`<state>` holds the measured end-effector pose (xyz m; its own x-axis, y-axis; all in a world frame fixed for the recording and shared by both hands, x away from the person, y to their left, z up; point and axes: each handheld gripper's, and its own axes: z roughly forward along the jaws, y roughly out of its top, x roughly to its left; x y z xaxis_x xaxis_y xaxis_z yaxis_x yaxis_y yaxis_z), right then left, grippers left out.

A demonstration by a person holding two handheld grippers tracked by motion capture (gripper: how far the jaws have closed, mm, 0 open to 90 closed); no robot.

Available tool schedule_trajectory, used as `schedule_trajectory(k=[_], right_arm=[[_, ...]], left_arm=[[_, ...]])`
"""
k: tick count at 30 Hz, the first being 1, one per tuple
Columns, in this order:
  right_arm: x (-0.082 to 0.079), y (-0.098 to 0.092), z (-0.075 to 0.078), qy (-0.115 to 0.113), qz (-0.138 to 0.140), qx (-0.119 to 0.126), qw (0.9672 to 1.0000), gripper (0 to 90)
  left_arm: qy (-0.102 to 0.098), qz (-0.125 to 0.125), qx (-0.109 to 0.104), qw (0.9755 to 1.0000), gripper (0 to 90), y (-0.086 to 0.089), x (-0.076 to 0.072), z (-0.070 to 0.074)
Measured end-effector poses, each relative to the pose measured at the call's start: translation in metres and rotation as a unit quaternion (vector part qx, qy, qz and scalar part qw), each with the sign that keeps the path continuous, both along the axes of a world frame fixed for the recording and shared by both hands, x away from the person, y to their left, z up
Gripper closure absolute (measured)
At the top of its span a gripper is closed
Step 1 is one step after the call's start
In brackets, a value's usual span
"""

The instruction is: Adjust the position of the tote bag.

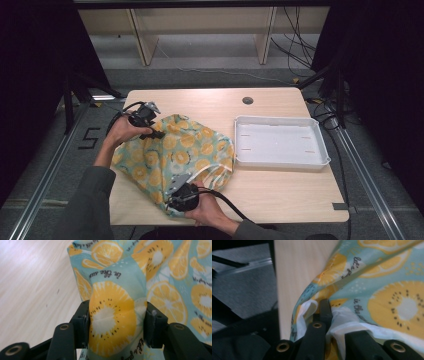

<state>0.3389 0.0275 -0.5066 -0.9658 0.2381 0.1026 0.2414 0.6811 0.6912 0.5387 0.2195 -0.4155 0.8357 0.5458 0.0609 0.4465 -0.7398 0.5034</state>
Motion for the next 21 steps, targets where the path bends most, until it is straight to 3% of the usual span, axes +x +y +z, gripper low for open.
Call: schedule_trajectory(k=[3, 6, 9, 10, 11, 12, 13, 14, 15, 16, 17, 18, 19, 20, 21], right_arm=[[0.000, 0.017, 0.004, 0.012, -0.005, 0.017, 0.9998, 90.0], [0.004, 0.032, 0.008, 0.002, -0.005, 0.033, 0.9994, 89.3], [0.004, 0.037, 0.008, 0.006, -0.003, 0.028, 0.9996, 87.4], [0.003, 0.039, 0.008, 0.005, -0.003, 0.025, 0.9997, 83.0], [0.004, 0.037, 0.010, 0.005, -0.009, 0.011, 0.9999, 66.4], [0.004, 0.037, 0.010, 0.005, -0.009, 0.011, 0.9999, 66.4], [0.004, 0.027, 0.018, -0.001, -0.024, 0.010, 0.9997, 56.5], [0.004, 0.027, 0.018, -0.001, -0.024, 0.010, 0.9997, 56.5], [0.006, 0.012, 0.028, -0.002, -0.028, 0.020, 0.9994, 45.0], [0.007, 0.006, 0.033, -0.008, -0.026, 0.024, 0.9994, 42.2], [0.009, -0.004, 0.040, -0.015, -0.030, 0.026, 0.9991, 40.4], [0.011, -0.015, 0.046, -0.028, -0.038, 0.030, 0.9985, 39.7], [0.015, -0.027, 0.053, -0.029, -0.048, 0.033, 0.9979, 39.2], [0.015, -0.027, 0.053, -0.029, -0.048, 0.033, 0.9979, 39.2], [0.020, -0.040, 0.058, -0.030, -0.068, 0.036, 0.9966, 39.1]], left_arm=[[-0.001, -0.003, -0.005, 1.0000, 46.7, -0.002, 0.004, 0.000], [-0.012, -0.006, -0.011, 0.9998, 45.1, -0.004, 0.004, -0.001], [-0.018, 0.009, -0.010, 0.9997, 38.2, -0.004, 0.003, 0.001], [-0.020, 0.028, -0.012, 0.9993, 30.8, -0.003, 0.001, 0.004], [-0.026, 0.041, -0.014, 0.9987, 20.7, -0.002, -0.001, 0.007], [-0.030, 0.062, -0.022, 0.9974, 20.7, -0.001, -0.004, 0.011], [-0.032, 0.079, -0.029, 0.9960, 21.0, 0.004, -0.008, 0.017], [-0.039, 0.087, -0.037, 0.9948, 21.0, 0.007, -0.011, 0.021], [-0.046, 0.105, -0.045, 0.9924, 21.1, 0.012, -0.016, 0.028], [-0.052, 0.146, -0.056, 0.9863, 19.9, 0.018, -0.027, 0.033], [-0.051, 0.164, -0.057, 0.9834, 19.9, 0.021, -0.034, 0.034], [-0.051, 0.164, -0.057, 0.9834, 20.2, 0.021, -0.034, 0.034], [-0.050, 0.200, -0.054, 0.9771, 20.1, 0.026, -0.053, 0.033], [-0.050, 0.200, -0.054, 0.9771, 20.1, 0.026, -0.053, 0.033], [-0.049, 0.212, -0.061, 0.9742, 20.1, 0.029, -0.066, 0.031]])
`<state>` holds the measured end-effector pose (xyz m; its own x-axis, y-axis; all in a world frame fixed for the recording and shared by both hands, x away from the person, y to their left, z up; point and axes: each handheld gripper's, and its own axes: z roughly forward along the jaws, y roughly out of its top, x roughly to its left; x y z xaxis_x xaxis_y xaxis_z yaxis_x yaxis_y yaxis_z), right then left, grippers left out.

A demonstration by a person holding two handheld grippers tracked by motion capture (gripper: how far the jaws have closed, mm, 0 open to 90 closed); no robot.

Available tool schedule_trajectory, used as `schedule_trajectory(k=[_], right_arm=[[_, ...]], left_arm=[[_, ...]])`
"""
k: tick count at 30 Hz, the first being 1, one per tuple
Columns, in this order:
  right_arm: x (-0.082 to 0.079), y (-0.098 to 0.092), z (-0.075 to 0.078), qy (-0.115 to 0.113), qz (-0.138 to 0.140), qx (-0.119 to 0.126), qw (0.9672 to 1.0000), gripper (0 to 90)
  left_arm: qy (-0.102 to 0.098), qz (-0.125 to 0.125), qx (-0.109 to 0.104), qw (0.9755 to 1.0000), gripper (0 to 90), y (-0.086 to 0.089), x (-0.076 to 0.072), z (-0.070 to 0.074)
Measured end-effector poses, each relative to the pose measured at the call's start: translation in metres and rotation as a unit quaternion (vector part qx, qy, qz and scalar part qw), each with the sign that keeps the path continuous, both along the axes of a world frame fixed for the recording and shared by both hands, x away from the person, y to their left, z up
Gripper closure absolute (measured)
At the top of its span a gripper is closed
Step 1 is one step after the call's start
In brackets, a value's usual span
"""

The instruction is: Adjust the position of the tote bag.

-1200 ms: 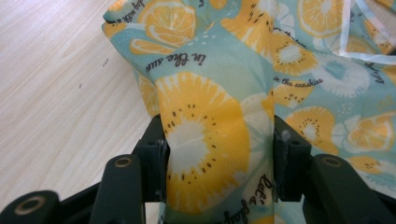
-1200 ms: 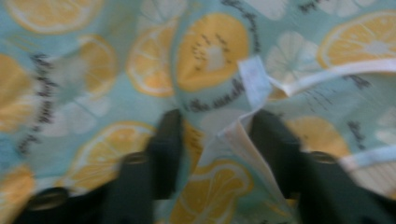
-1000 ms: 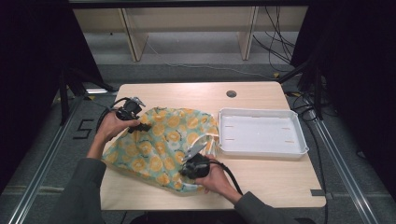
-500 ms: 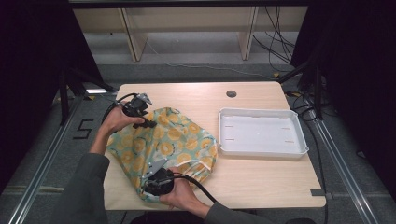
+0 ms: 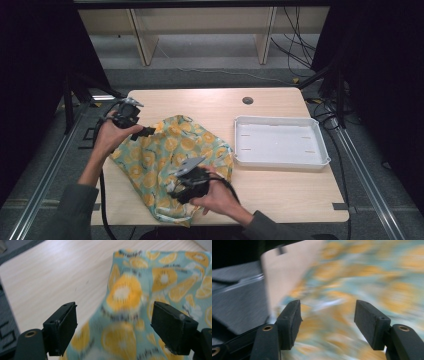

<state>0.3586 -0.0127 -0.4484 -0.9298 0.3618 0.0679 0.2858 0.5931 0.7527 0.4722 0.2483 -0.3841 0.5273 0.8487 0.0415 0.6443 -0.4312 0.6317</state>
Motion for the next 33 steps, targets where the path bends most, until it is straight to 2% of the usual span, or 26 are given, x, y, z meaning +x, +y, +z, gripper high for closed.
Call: schedule_trajectory(k=[2, 3, 4, 5, 6, 7, 8, 10, 11, 12, 14, 15, 17, 18, 19, 21, 22, 23, 24, 26, 27, 28, 29, 30, 32, 33], right_arm=[[0.017, -0.030, 0.008, -0.009, -0.046, 0.012, 0.9989, 37.9], [0.021, -0.044, 0.013, 0.005, -0.076, 0.011, 0.9971, 37.6], [0.034, -0.068, 0.017, -0.013, -0.123, 0.005, 0.9923, 36.0], [0.038, -0.077, 0.018, -0.016, -0.141, -0.003, 0.9899, 35.5], [0.044, -0.088, 0.017, -0.023, -0.164, -0.002, 0.9861, 34.6], [0.044, -0.088, 0.017, -0.023, -0.164, -0.002, 0.9861, 34.6], [0.049, -0.099, 0.018, -0.003, -0.188, -0.005, 0.9822, 34.2], [0.064, -0.116, 0.012, 0.003, -0.227, -0.008, 0.9739, 31.3], [0.069, -0.122, 0.009, 0.009, -0.233, -0.018, 0.9722, 30.4], [0.077, -0.126, 0.002, 0.020, -0.252, -0.020, 0.9674, 30.4], [0.080, -0.127, -0.002, 0.009, -0.253, -0.019, 0.9672, 30.4], [0.084, -0.128, -0.005, 0.019, -0.250, -0.027, 0.9676, 30.5], [0.088, -0.126, -0.011, 0.012, -0.250, -0.030, 0.9678, 31.7], [0.088, -0.125, -0.011, 0.021, -0.251, -0.040, 0.9669, 33.1], [0.090, -0.123, -0.014, 0.011, -0.246, -0.037, 0.9685, 34.3], [0.092, -0.120, -0.017, 0.013, -0.237, -0.038, 0.9706, 56.1], [0.092, -0.120, -0.017, 0.013, -0.237, -0.038, 0.9706, 56.1], [0.091, -0.118, -0.018, 0.007, -0.234, -0.043, 0.9712, 65.3], [0.088, -0.117, -0.017, 0.000, -0.219, -0.048, 0.9744, 83.3], [0.086, -0.118, -0.015, 0.004, -0.210, -0.054, 0.9761, 87.5], [0.085, -0.118, -0.016, -0.002, -0.206, -0.052, 0.9771, 90.0], [0.083, -0.118, -0.015, -0.003, -0.200, -0.053, 0.9784, 90.0], [0.081, -0.119, -0.016, -0.014, -0.191, -0.059, 0.9796, 90.0], [0.078, -0.118, -0.015, -0.013, -0.180, -0.059, 0.9818, 90.0], [0.072, -0.118, -0.016, -0.021, -0.168, -0.061, 0.9836, 90.0], [0.067, -0.116, -0.016, -0.024, -0.161, -0.062, 0.9846, 90.0]], left_arm=[[-0.001, 0.010, -0.028, 0.9995, 20.1, 0.005, -0.022, -0.005], [-0.002, 0.016, -0.038, 0.9991, 20.1, 0.007, -0.033, -0.008], [-0.002, 0.017, -0.047, 0.9987, 20.1, 0.009, -0.044, -0.012], [0.001, 0.022, -0.053, 0.9984, 20.1, 0.012, -0.061, -0.021], [0.001, 0.022, -0.053, 0.9984, 20.1, 0.012, -0.061, -0.021], [0.006, 0.024, -0.056, 0.9981, 20.1, 0.013, -0.070, -0.027], [0.008, 0.030, -0.058, 0.9978, 20.1, 0.012, -0.081, -0.034], [0.014, 0.035, -0.047, 0.9982, 20.1, 0.011, -0.093, -0.044], [0.013, 0.036, -0.043, 0.9984, 20.1, 0.010, -0.098, -0.048], [0.017, 0.035, -0.058, 0.9976, 20.0, 0.009, -0.106, -0.055], [0.020, 0.033, -0.051, 0.9979, 19.8, 0.009, -0.111, -0.059], [0.023, 0.036, -0.056, 0.9975, 19.7, 0.008, -0.114, -0.063], [0.016, 0.045, -0.046, 0.9978, 19.7, 0.008, -0.120, -0.071], [0.020, 0.048, -0.037, 0.9980, 19.7, 0.007, -0.123, -0.076], [0.028, 0.044, -0.037, 0.9980, 19.3, 0.008, -0.125, -0.081], [0.047, 0.046, -0.050, 0.9966, 19.4, 0.009, -0.130, -0.091], [0.047, 0.046, -0.050, 0.9966, 22.5, 0.009, -0.130, -0.091], [0.049, 0.035, -0.048, 0.9970, 22.5, 0.008, -0.132, -0.097], [0.046, 0.033, -0.067, 0.9962, 38.7, 0.006, -0.133, -0.104], [0.049, 0.021, -0.064, 0.9965, 55.1, 0.007, -0.131, -0.106], [0.048, 0.012, -0.061, 0.9969, 55.1, 0.007, -0.131, -0.108], [0.038, 0.005, -0.052, 0.9979, 64.8, 0.006, -0.129, -0.111], [0.034, -0.009, -0.030, 0.9989, 72.5, 0.008, -0.128, -0.112], [0.031, -0.006, -0.043, 0.9986, 78.1, 0.007, -0.126, -0.116], [0.029, -0.009, -0.043, 0.9986, 88.9, 0.008, -0.123, -0.121], [0.027, -0.012, -0.037, 0.9989, 89.5, 0.009, -0.120, -0.122]])
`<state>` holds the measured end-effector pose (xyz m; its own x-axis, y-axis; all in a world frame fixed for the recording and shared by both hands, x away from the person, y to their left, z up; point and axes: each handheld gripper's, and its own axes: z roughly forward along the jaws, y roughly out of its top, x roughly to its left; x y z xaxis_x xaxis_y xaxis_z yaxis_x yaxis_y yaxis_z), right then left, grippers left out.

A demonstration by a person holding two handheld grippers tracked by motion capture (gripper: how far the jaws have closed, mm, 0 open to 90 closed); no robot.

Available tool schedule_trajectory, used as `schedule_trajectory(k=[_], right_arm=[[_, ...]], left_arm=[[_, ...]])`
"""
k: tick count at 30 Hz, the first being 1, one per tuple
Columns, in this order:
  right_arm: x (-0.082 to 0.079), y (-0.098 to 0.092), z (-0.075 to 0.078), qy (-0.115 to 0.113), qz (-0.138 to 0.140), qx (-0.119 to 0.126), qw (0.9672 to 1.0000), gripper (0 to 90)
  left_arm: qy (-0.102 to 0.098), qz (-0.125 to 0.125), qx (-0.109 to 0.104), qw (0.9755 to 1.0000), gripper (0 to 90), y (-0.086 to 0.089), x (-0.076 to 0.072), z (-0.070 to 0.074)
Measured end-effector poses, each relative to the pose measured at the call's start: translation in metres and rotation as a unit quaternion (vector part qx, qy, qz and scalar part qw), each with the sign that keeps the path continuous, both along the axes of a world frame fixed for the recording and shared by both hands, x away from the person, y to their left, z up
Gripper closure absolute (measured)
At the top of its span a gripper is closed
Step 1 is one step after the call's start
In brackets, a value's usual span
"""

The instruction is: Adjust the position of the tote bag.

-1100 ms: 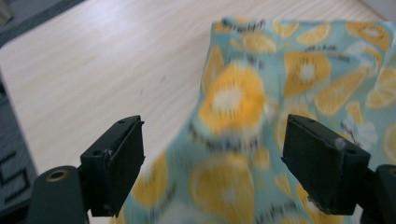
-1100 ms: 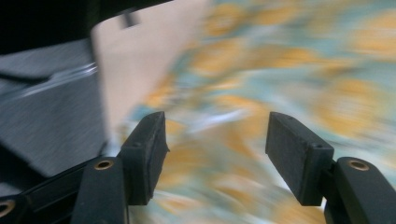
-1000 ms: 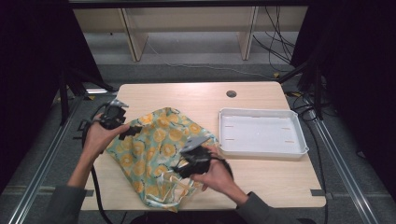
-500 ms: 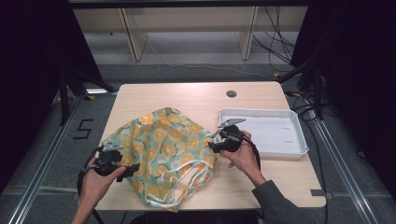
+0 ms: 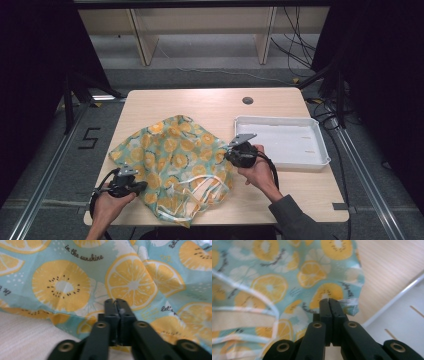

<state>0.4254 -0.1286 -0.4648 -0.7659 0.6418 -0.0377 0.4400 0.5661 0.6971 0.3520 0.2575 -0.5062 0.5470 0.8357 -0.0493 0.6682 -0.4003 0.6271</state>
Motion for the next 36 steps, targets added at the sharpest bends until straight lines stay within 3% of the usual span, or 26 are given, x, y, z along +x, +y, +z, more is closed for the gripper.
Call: schedule_trajectory(k=[6, 8, 13, 14, 15, 16, 17, 18, 20, 22, 23, 27, 28, 30, 33, 34, 35, 36], right_arm=[[-0.028, 0.009, -0.003, -0.005, 0.059, -0.017, 0.9981, 90.0], [-0.039, 0.013, -0.005, 0.006, 0.069, -0.013, 0.9975, 90.0], [-0.058, 0.020, -0.004, 0.015, 0.095, -0.005, 0.9954, 90.0], [-0.061, 0.023, -0.005, 0.013, 0.098, 0.003, 0.9951, 90.0], [-0.068, 0.028, -0.007, 0.019, 0.119, -0.001, 0.9927, 90.0], [-0.071, 0.030, -0.008, 0.022, 0.124, 0.000, 0.9921, 90.0], [-0.071, 0.030, -0.008, 0.022, 0.124, 0.000, 0.9921, 90.0], [-0.075, 0.033, -0.009, 0.026, 0.126, -0.004, 0.9917, 90.0], [-0.080, 0.040, -0.012, 0.032, 0.136, -0.002, 0.9902, 90.0], [-0.083, 0.045, -0.013, 0.033, 0.150, -0.007, 0.9882, 90.0], [-0.084, 0.047, -0.014, 0.031, 0.152, -0.005, 0.9879, 90.0], [-0.084, 0.053, -0.016, 0.033, 0.157, -0.009, 0.9870, 90.0], [-0.083, 0.053, -0.016, 0.034, 0.158, -0.014, 0.9868, 90.0], [-0.082, 0.052, -0.018, 0.034, 0.155, -0.014, 0.9872, 90.0], [-0.078, 0.048, -0.018, 0.030, 0.151, -0.008, 0.9881, 90.0], [-0.079, 0.046, -0.017, 0.032, 0.147, -0.001, 0.9886, 90.0], [-0.078, 0.045, -0.016, 0.030, 0.148, 0.001, 0.9885, 84.7], [-0.078, 0.043, -0.012, 0.028, 0.149, 0.008, 0.9884, 77.3]], left_arm=[[-0.006, 0.015, 0.005, 0.9999, 89.8, 0.019, 0.018, -0.001], [-0.005, 0.028, 0.002, 0.9996, 89.8, 0.021, 0.021, -0.001], [-0.009, 0.029, 0.000, 0.9995, 89.7, 0.029, 0.027, 0.004], [-0.013, 0.036, 0.003, 0.9993, 89.7, 0.030, 0.026, 0.006], [-0.016, 0.039, 0.004, 0.9991, 89.4, 0.032, 0.027, 0.008], [-0.030, 0.061, -0.002, 0.9977, 87.3, 0.035, 0.028, 0.011], [-0.030, 0.061, -0.002, 0.9977, 82.7, 0.035, 0.028, 0.011], [-0.025, 0.063, -0.011, 0.9977, 82.7, 0.040, 0.030, 0.013], [-0.034, 0.085, -0.032, 0.9953, 73.0, 0.044, 0.031, 0.015], [-0.031, 0.086, -0.048, 0.9947, 62.0, 0.046, 0.030, 0.020], [-0.039, 0.097, -0.077, 0.9915, 58.1, 0.042, 0.027, 0.024], [-0.045, 0.096, -0.088, 0.9904, 47.7, 0.037, 0.021, 0.036], [-0.046, 0.100, -0.101, 0.9887, 44.5, 0.034, 0.018, 0.040], [-0.042, 0.087, -0.098, 0.9905, 40.3, 0.030, 0.014, 0.045], [-0.022, 0.069, -0.108, 0.9916, 38.0, 0.023, 0.014, 0.039], [-0.010, 0.058, -0.090, 0.9942, 39.0, 0.022, 0.016, 0.036], [-0.004, 0.049, -0.074, 0.9961, 43.6, 0.022, 0.019, 0.032], [-0.001, 0.045, -0.074, 0.9962, 58.3, 0.020, 0.023, 0.024]])
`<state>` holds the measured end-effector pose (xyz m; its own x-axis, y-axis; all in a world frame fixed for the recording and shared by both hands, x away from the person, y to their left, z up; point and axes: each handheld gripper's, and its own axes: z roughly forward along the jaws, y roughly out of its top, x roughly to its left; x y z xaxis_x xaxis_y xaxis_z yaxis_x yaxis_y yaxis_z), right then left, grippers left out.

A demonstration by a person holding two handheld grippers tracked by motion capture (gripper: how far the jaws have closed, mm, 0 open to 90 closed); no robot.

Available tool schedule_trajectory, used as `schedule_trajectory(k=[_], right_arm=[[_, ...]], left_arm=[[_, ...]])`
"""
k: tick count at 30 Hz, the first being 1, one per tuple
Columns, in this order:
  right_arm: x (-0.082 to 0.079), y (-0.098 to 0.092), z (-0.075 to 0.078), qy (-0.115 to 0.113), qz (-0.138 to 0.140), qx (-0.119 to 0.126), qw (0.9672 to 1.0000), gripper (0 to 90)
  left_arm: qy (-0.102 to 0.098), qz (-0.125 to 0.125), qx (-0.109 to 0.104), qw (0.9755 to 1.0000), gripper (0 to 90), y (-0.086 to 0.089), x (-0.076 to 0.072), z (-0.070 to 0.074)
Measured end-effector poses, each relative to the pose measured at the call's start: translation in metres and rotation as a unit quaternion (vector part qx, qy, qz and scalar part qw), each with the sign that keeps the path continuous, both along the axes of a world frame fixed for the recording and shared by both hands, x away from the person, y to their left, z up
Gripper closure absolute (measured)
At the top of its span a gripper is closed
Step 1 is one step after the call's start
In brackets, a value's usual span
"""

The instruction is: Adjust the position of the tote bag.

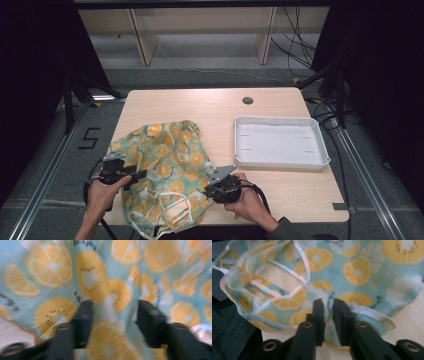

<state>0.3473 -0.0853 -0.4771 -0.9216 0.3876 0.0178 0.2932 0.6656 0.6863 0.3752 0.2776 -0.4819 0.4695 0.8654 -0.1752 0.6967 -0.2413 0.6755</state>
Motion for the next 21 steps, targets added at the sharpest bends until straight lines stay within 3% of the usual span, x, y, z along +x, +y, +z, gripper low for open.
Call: schedule_trajectory(k=[1, 2, 3, 4, 6, 7, 10, 12, 14, 15, 16, 18, 19, 21], right_arm=[[0.000, 0.000, 0.000, 0.000, 0.000, 0.000, 1.0000, 77.3], [0.000, -0.001, 0.002, -0.005, 0.001, 0.002, 1.0000, 73.4], [-0.002, -0.001, 0.009, -0.025, 0.008, 0.011, 0.9996, 61.4], [-0.003, -0.002, 0.011, -0.028, 0.008, 0.014, 0.9995, 59.2], [-0.003, -0.004, 0.015, -0.032, 0.014, 0.021, 0.9992, 55.8], [-0.005, -0.005, 0.019, -0.026, 0.024, 0.021, 0.9991, 47.0], [-0.008, -0.007, 0.021, -0.033, 0.033, 0.033, 0.9984, 43.5], [-0.012, -0.006, 0.021, -0.023, 0.048, 0.036, 0.9979, 39.0], [-0.014, -0.003, 0.017, -0.023, 0.062, 0.039, 0.9971, 36.5], [-0.016, 0.000, 0.012, -0.009, 0.074, 0.033, 0.9967, 33.3], [-0.017, 0.002, 0.009, -0.010, 0.081, 0.029, 0.9963, 32.3], [-0.018, 0.004, 0.006, -0.005, 0.085, 0.028, 0.9960, 31.4], [-0.020, 0.007, 0.003, -0.003, 0.095, 0.024, 0.9952, 30.3], [-0.023, 0.012, -0.003, 0.002, 0.105, 0.010, 0.9944, 26.6]], left_arm=[[0.000, 0.000, 0.000, 1.0000, 67.3, 0.000, 0.000, 0.000], [-0.006, -0.009, -0.003, 0.9999, 67.3, 0.000, 0.003, -0.004], [-0.006, -0.016, 0.013, 0.9998, 84.5, 0.001, 0.005, -0.005], [-0.012, -0.014, 0.021, 0.9996, 88.2, 0.000, 0.005, -0.006], [-0.022, -0.016, 0.046, 0.9986, 89.4, 0.002, 0.006, -0.004], [-0.024, -0.015, 0.047, 0.9985, 89.6, 0.004, 0.006, -0.003], [-0.033, -0.004, 0.038, 0.9987, 89.6, 0.013, 0.003, 0.004], [-0.045, 0.019, 0.025, 0.9985, 89.7, 0.017, 0.000, 0.007], [-0.049, 0.019, 0.039, 0.9978, 89.7, 0.022, -0.003, 0.010], [-0.050, 0.023, 0.035, 0.9979, 89.7, 0.023, -0.003, 0.011], [-0.051, 0.020, 0.044, 0.9975, 89.7, 0.026, -0.004, 0.012], [-0.054, 0.027, 0.042, 0.9973, 89.7, 0.027, -0.004, 0.012], [-0.049, 0.017, 0.061, 0.9968, 89.7, 0.031, -0.003, 0.013], [-0.056, 0.035, 0.050, 0.9965, 89.7, 0.031, -0.002, 0.010]])
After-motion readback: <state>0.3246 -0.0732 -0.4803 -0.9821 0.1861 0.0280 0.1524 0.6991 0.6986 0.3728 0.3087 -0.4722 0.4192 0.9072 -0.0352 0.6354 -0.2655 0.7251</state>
